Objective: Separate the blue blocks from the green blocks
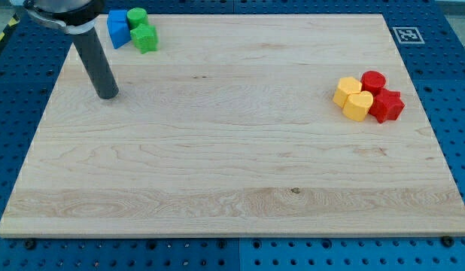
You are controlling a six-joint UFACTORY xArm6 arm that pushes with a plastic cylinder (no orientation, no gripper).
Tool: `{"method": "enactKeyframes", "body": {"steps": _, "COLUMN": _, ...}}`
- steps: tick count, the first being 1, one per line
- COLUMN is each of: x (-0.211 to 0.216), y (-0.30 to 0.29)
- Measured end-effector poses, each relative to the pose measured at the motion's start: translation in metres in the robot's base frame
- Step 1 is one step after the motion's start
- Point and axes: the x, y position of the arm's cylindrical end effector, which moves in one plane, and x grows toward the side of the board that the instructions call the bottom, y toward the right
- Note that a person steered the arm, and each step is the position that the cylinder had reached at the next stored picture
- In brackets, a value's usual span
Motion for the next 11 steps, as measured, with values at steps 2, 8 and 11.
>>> {"method": "enactKeyframes", "body": {"steps": 2, "x": -0.042, "y": -0.036}}
{"method": "enactKeyframes", "body": {"steps": 8, "x": -0.203, "y": -0.008}}
{"method": "enactKeyframes", "body": {"steps": 11, "x": -0.174, "y": -0.044}}
